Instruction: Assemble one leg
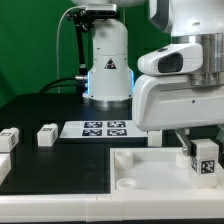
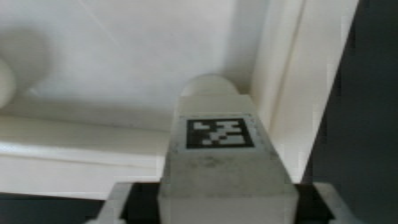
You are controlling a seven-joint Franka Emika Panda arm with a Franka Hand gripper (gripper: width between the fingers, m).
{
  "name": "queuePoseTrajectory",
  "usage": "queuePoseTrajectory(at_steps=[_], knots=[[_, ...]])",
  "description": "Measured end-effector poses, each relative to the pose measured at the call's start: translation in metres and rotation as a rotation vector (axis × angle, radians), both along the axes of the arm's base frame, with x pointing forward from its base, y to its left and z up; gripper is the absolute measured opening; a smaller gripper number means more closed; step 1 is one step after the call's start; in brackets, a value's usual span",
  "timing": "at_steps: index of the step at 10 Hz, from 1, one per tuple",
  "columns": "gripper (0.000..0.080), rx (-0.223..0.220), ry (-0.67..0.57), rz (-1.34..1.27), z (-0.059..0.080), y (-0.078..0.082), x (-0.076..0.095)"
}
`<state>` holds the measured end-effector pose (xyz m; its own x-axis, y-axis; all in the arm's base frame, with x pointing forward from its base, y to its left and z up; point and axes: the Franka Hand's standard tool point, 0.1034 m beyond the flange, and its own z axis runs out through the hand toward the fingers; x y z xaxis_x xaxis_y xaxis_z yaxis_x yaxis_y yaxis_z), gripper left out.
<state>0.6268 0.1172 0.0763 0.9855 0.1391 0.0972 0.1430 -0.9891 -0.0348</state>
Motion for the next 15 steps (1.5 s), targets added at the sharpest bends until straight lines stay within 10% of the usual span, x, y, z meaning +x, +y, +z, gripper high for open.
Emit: queuePoseTrajectory(at_steps=[12, 15], knots=[[0.0291, 0.140, 0.075, -1.337, -0.0006, 0.0010, -0.0029], [0.0354, 0.139, 0.075, -1.334, -0.0014, 0.0013, -0.0032]])
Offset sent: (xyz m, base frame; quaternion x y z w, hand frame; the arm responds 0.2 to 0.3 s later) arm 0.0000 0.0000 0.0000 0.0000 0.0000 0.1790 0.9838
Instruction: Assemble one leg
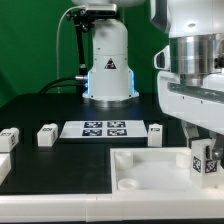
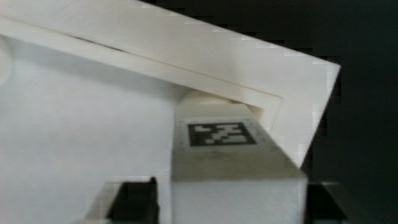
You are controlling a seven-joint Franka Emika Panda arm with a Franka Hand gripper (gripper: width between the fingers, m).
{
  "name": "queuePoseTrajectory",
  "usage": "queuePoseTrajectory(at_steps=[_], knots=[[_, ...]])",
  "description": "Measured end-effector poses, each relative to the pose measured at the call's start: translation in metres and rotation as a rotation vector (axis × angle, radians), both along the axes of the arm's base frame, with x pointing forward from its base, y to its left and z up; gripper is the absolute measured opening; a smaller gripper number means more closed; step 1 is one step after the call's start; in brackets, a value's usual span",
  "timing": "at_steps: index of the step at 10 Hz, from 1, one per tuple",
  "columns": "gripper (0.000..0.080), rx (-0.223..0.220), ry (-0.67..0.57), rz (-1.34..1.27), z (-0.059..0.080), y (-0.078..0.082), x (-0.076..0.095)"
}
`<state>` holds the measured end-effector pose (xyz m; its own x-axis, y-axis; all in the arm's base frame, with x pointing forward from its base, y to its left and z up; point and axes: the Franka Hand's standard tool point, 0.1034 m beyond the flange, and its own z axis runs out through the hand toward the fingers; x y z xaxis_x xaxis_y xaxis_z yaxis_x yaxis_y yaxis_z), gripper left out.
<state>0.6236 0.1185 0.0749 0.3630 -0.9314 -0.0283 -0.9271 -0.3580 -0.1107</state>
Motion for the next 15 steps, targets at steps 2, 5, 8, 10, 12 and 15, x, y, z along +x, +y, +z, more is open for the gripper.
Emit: queuePoseTrajectory(at_steps=[2, 5, 8, 10, 12, 15], knots=[[0.0622, -0.008, -0.005, 0.091, -0.0006, 0.0013, -0.0005], [0.0645, -0.044, -0.027, 0.440, -0.0008, 0.0020, -0.0007], [0.0648, -0.076, -0.048, 0.769, -0.0009, -0.0001, -0.0004], [0.0648, -0.094, -0.058, 0.937, -0.0011, 0.0006, -0.0004], [0.0648, -0.122, -0.064, 1.128, -0.0011, -0.0001, -0.0003], [0.0648, -0.155, -0.068, 1.347, -0.0011, -0.0028, 0.0002]])
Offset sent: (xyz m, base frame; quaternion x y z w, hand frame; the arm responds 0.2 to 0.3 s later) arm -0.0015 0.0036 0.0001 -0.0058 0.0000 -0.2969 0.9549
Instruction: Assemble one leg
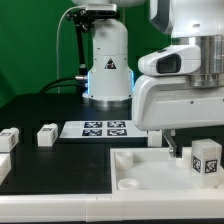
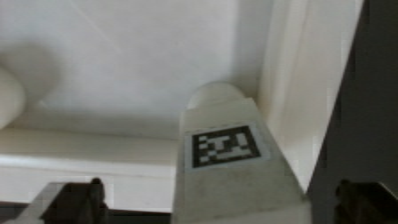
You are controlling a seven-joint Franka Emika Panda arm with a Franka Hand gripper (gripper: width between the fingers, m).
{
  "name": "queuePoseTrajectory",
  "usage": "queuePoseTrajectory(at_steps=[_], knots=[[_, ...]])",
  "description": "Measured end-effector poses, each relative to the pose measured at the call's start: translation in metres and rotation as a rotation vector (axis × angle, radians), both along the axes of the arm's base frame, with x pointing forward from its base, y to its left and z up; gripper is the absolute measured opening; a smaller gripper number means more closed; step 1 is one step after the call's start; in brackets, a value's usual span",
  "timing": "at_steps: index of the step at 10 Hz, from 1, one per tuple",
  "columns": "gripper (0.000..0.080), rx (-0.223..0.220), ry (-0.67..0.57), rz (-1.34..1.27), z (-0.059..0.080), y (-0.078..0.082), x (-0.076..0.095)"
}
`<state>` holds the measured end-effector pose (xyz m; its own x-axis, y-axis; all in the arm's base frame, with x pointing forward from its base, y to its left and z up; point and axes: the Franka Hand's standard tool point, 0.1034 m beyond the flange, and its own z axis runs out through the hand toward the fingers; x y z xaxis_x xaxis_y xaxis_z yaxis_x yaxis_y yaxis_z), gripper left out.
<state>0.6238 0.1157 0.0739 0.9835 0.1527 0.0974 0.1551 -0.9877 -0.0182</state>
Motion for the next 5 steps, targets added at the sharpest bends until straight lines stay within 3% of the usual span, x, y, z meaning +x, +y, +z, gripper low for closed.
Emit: queuePoseTrajectory(at_steps=[1, 3, 4, 5], knots=[[0.0648, 0.001, 0.000, -0.009, 0.0000, -0.0001, 0.0000], [0.0397, 0.001, 0.000, -0.010, 0.0000, -0.0002, 0.0001], [0.0397, 0.004, 0.001, -0.041, 0.0000, -0.0002, 0.0000], [0.0291, 0.006, 0.002, -0.052, 0.0000, -0.0003, 0.0000]])
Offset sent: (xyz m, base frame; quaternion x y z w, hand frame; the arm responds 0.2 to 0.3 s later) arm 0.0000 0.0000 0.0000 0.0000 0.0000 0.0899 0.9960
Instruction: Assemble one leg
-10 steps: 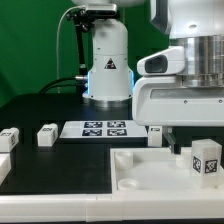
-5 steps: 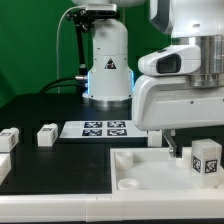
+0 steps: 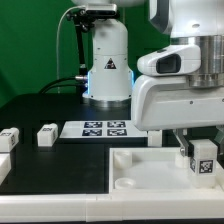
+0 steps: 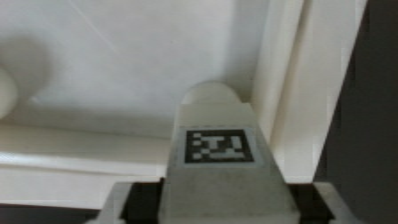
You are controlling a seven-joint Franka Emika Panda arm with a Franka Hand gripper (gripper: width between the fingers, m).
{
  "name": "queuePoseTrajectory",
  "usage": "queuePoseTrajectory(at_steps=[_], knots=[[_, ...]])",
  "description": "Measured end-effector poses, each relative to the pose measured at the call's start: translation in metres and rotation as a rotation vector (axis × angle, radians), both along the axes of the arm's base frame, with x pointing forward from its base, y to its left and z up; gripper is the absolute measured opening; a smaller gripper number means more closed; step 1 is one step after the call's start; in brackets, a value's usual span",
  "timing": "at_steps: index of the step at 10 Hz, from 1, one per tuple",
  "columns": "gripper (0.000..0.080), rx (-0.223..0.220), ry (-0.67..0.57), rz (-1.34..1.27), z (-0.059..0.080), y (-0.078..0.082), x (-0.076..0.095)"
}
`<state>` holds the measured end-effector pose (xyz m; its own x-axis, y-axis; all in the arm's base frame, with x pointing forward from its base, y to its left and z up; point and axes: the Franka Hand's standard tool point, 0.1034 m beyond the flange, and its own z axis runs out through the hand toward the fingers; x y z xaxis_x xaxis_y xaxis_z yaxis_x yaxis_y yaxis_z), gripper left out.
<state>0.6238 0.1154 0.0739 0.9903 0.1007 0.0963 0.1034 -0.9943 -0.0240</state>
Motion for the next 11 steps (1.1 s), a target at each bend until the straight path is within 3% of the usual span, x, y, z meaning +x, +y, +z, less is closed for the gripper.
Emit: queuePoseTrajectory(at_steps=[5, 11], knots=[[0.0291, 0.041, 0.010, -0.497, 0.000, 0.001, -0.001], [0.0303, 0.016, 0.000, -0.891, 0.000, -0.028, -0.005]])
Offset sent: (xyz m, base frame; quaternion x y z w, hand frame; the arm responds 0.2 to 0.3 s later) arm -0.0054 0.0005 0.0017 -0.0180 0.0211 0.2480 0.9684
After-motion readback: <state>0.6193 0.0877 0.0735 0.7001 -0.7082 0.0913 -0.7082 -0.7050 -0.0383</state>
